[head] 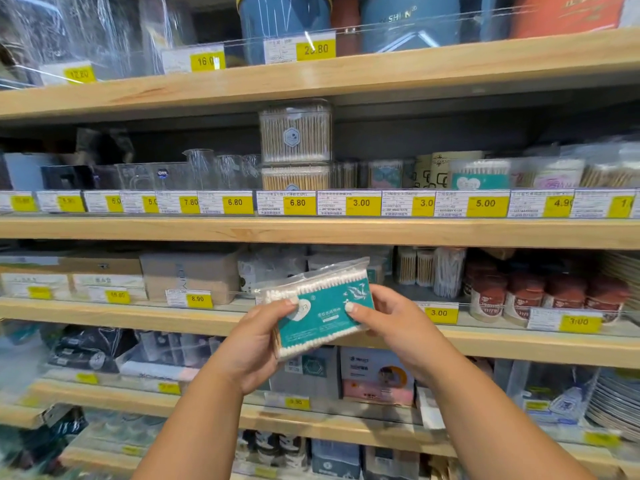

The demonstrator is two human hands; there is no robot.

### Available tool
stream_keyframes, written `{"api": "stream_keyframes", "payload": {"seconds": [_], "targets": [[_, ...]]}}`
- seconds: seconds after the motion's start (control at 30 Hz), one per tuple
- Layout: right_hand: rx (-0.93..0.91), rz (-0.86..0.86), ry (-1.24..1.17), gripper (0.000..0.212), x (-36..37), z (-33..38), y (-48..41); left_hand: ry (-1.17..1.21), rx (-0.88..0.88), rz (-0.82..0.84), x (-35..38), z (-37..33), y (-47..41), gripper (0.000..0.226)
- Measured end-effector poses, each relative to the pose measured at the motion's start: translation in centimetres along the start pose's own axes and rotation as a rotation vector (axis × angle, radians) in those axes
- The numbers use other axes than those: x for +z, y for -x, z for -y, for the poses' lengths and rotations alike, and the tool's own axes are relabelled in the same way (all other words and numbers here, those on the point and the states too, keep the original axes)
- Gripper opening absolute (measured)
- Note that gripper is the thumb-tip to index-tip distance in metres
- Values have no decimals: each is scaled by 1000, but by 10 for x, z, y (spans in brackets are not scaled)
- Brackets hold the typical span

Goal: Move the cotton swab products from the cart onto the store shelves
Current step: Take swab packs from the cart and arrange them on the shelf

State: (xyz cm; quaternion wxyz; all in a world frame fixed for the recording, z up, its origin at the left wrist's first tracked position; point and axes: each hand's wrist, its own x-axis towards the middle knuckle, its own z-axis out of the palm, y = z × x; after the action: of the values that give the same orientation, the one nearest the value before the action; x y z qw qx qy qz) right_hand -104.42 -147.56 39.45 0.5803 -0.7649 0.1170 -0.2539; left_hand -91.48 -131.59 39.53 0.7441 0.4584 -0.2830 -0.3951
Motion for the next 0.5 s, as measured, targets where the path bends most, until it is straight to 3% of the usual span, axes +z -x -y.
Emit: {"api": "stream_keyframes", "payload": {"seconds": [0.1, 0.3, 0.43, 0.5], "targets": [[-20, -148, 10, 28, -3, -10, -1, -201, 82, -147, 8, 8, -9, 29], [-108, -422, 147, 38, -3, -17, -3, -732, 352, -486, 22, 32, -28, 33], [-146, -593, 336, 36, -5, -19, -4, -810, 447, -571, 36, 30, -35, 31], [-177, -644, 378, 36, -6, -19, -5, -721, 471, -561, 44, 29, -36, 25]]}}
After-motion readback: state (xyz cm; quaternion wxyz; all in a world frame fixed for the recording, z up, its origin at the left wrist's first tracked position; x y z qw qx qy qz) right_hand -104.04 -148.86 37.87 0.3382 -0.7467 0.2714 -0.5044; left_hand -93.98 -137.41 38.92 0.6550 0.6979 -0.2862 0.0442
